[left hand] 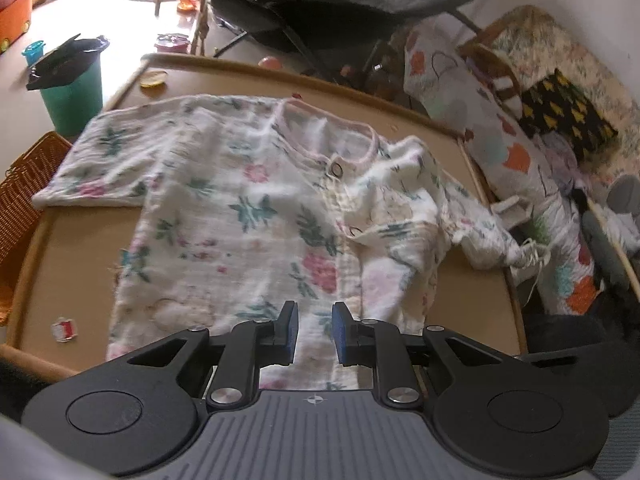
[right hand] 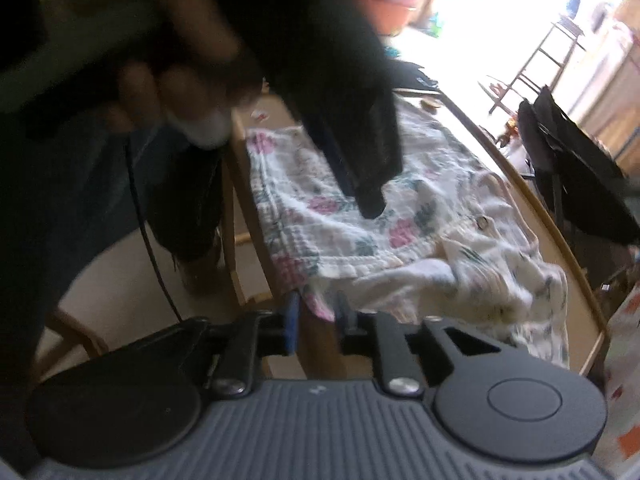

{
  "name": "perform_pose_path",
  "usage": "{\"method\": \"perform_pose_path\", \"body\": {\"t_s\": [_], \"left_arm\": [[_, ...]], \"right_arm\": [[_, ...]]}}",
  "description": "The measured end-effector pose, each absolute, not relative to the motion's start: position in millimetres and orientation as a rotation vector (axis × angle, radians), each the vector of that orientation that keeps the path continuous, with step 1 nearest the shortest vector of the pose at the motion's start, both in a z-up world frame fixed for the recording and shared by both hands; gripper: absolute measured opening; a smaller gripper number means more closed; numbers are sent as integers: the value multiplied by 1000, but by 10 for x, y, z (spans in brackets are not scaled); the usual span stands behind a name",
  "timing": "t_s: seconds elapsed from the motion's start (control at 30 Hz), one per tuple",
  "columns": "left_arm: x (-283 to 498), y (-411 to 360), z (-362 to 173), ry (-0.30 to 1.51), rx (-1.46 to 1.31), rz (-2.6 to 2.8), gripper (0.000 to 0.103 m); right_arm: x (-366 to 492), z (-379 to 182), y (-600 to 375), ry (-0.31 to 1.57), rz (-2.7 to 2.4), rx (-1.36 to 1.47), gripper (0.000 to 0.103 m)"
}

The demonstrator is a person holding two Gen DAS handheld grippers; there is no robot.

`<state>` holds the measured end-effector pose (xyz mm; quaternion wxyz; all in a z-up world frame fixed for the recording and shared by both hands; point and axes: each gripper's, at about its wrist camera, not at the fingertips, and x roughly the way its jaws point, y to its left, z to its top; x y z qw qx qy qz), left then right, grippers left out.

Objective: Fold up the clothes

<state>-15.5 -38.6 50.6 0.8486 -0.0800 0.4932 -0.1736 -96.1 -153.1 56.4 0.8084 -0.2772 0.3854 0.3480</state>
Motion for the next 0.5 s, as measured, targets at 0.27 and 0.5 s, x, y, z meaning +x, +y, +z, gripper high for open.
{"method": "perform_pose_path", "body": {"t_s": [0.27, 0.5], "left_arm": [[-95, -531, 253, 1113, -122, -338, 23], [-88, -505, 250, 1100, -120, -333, 23]], "right_arm": [[-1078, 661, -1837, 828, 736, -445, 35], [-1127, 681, -1907, 831, 745, -408, 37]]}}
